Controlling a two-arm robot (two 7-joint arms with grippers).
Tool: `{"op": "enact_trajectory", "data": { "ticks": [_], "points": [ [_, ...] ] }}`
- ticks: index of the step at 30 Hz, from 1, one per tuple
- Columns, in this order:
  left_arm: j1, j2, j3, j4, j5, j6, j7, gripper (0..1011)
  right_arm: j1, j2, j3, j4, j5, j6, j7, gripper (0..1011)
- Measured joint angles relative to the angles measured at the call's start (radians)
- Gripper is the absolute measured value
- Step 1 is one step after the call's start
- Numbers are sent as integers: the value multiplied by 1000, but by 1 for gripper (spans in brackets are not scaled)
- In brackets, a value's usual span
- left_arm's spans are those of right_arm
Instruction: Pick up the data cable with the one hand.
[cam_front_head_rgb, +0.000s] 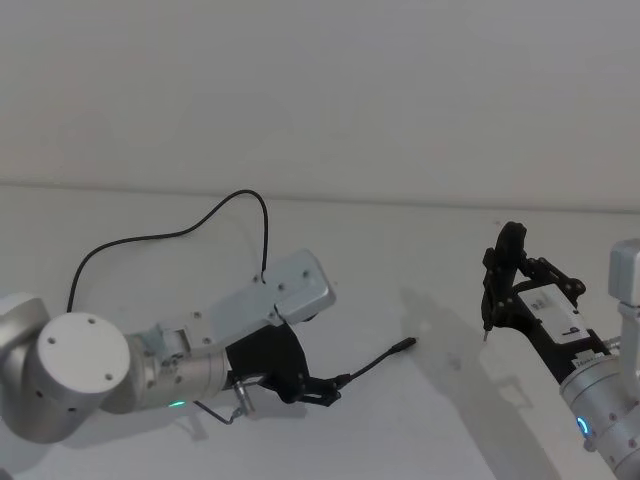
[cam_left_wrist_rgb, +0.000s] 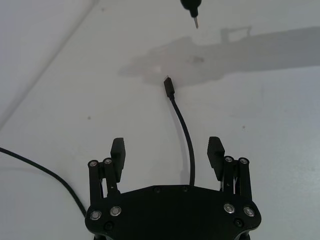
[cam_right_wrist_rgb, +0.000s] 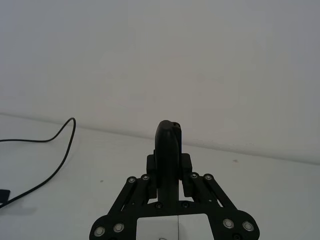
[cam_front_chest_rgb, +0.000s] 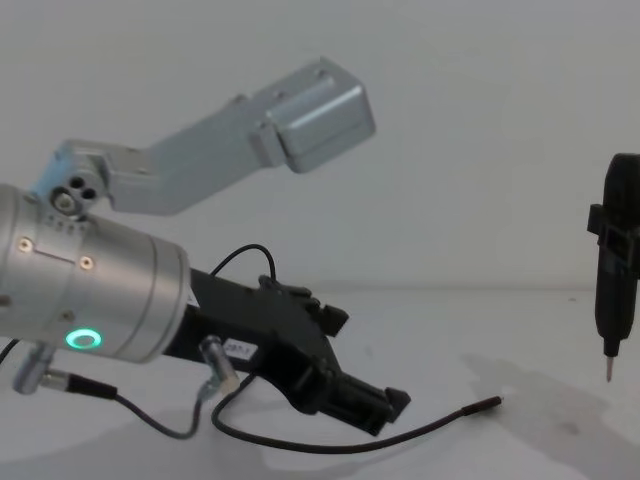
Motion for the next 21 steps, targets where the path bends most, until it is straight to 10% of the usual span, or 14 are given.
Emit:
{"op": "enact_trajectory", "data": {
  "ticks": [21],
  "points": [
    [-34,-83,46,107,62,42,21,1001,0,0,0,0,0,0,0,268]
  ]
}}
